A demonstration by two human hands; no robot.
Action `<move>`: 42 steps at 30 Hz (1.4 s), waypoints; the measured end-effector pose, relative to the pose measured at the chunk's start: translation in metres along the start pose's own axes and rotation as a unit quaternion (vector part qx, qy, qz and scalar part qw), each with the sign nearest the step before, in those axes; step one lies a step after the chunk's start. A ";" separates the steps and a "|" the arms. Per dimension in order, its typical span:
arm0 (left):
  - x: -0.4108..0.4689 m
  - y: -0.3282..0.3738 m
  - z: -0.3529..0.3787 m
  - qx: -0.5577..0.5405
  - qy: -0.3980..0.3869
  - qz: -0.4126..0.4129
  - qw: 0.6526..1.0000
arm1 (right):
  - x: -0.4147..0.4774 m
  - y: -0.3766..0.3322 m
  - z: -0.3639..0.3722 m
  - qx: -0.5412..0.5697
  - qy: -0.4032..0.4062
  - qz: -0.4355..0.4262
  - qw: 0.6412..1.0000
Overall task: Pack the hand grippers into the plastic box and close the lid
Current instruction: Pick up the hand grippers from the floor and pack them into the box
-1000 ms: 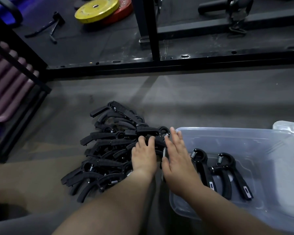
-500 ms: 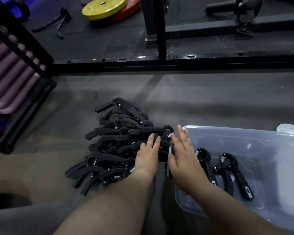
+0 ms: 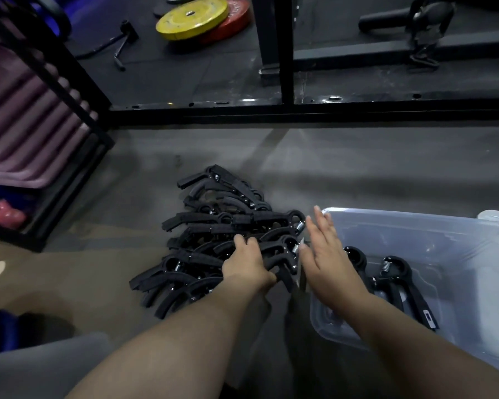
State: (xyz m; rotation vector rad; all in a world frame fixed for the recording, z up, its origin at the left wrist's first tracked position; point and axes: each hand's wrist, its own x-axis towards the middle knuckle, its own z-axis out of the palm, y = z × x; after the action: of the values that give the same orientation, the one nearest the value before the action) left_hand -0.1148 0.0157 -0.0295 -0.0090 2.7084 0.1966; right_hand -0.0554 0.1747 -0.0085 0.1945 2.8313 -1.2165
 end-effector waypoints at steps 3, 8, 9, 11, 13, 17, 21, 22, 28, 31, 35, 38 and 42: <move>-0.007 -0.009 -0.016 -0.149 -0.011 -0.052 0.987 | -0.002 -0.004 -0.005 -0.005 0.002 0.005 1.000; -0.021 -0.022 -0.037 -0.426 -0.047 -0.160 0.889 | -0.007 -0.015 -0.013 0.031 0.048 0.036 0.998; -0.026 -0.023 -0.043 -0.502 -0.064 -0.184 0.843 | -0.009 -0.017 -0.014 0.038 0.055 0.043 0.997; -0.034 -0.025 -0.053 -0.611 -0.109 -0.208 0.756 | -0.013 -0.023 -0.016 0.045 0.079 0.046 0.995; -0.045 -0.029 -0.063 -0.680 -0.165 -0.170 0.694 | -0.016 -0.031 -0.019 0.041 0.113 0.025 0.992; -0.062 -0.029 -0.073 -0.732 -0.313 -0.011 0.605 | -0.022 -0.056 -0.023 0.162 0.091 0.042 0.982; -0.078 -0.007 -0.084 -0.710 -0.393 0.067 0.580 | -0.025 -0.075 -0.030 0.370 0.064 0.103 0.921; -0.082 0.000 -0.086 -0.705 -0.407 0.078 0.576 | -0.025 -0.079 -0.035 0.405 0.058 0.112 0.906; -0.094 0.041 -0.081 -0.677 -0.405 0.103 0.606 | -0.026 -0.060 -0.079 0.291 0.058 0.076 0.952; -0.098 0.073 -0.071 -0.624 -0.311 0.077 0.712 | -0.023 -0.023 -0.103 0.109 0.064 0.068 0.990; -0.080 0.091 -0.039 -0.450 0.091 0.067 0.886 | -0.040 0.035 -0.129 -0.085 -0.044 0.166 0.981; -0.069 0.081 -0.013 -0.286 0.121 0.147 0.939 | -0.059 0.068 -0.131 -0.067 -0.089 0.262 0.959; -0.072 0.074 0.007 -0.211 0.060 0.206 0.954 | -0.059 0.109 -0.113 -0.104 -0.073 0.308 0.943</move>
State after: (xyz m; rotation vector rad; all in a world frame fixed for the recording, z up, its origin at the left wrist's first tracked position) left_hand -0.0488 0.0881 0.0038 0.4327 2.6993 0.9201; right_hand 0.0181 0.3258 -0.0032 0.8580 2.4449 -0.7532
